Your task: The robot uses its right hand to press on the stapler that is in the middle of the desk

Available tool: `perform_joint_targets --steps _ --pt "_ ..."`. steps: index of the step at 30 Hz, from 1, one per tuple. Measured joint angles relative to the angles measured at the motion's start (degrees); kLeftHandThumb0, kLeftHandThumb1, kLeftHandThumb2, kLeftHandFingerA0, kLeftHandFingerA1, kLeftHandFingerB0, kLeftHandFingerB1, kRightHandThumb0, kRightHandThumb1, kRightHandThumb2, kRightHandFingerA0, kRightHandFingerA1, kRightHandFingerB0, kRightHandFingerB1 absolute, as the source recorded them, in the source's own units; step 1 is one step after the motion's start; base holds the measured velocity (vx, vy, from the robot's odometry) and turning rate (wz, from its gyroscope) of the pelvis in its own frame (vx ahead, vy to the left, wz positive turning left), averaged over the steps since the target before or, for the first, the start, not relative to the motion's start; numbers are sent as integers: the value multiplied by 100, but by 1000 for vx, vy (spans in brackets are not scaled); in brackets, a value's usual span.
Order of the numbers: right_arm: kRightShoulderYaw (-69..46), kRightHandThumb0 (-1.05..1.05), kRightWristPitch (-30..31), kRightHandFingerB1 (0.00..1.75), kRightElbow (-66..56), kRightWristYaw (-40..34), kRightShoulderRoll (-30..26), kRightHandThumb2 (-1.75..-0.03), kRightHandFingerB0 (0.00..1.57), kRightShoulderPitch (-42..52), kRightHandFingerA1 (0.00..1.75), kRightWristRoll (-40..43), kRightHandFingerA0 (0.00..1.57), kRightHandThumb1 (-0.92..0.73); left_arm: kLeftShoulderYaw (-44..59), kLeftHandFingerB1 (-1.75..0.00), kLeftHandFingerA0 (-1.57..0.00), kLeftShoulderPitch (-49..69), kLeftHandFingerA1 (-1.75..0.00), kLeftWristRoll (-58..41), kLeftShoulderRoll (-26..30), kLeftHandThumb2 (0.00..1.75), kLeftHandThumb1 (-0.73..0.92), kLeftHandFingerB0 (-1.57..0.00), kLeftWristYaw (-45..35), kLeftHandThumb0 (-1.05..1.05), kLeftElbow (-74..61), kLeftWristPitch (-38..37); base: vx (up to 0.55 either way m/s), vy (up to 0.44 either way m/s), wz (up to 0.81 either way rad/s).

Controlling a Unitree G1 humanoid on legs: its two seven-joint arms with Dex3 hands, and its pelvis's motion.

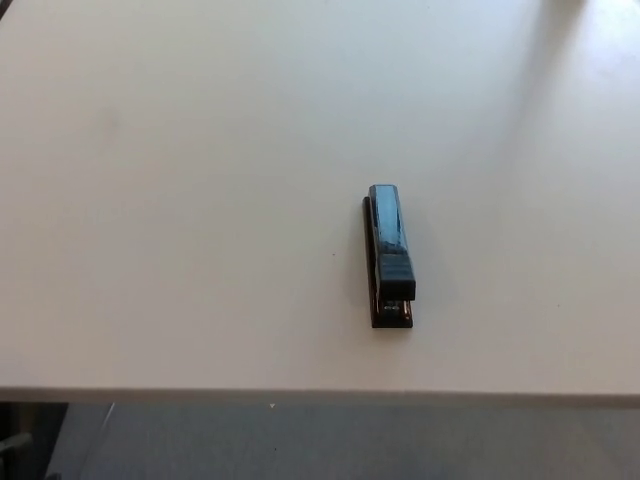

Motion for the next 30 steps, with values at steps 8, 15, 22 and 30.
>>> perform_joint_targets --steps 8,15,22,30 --pt "-1061 -20 23 110 -72 -436 -653 -65 70 232 119 525 118 -84 -3 -28 -23 -11 -34 -40 51 67 86 -21 -16 -79 65 -10 0 0 0" --pt "-1664 -26 75 115 -1220 -769 -1103 -67 70 109 127 825 125 -85 -11 -29 -22 -66 -34 -58 68 66 86 -24 -35 -79 65 -44 0 0 0" --pt "-1585 -23 426 107 -2424 -872 -2018 -82 82 -822 113 879 134 -70 -28 -29 -24 -113 -35 -56 68 67 87 -23 -37 -79 76 -50 0 0 0" --pt "-646 -25 931 102 -3012 -742 -2630 -70 83 -2595 97 779 138 -73 -38 -28 -25 -142 -35 -58 72 65 86 -23 -51 -79 100 -62 0 0 0"
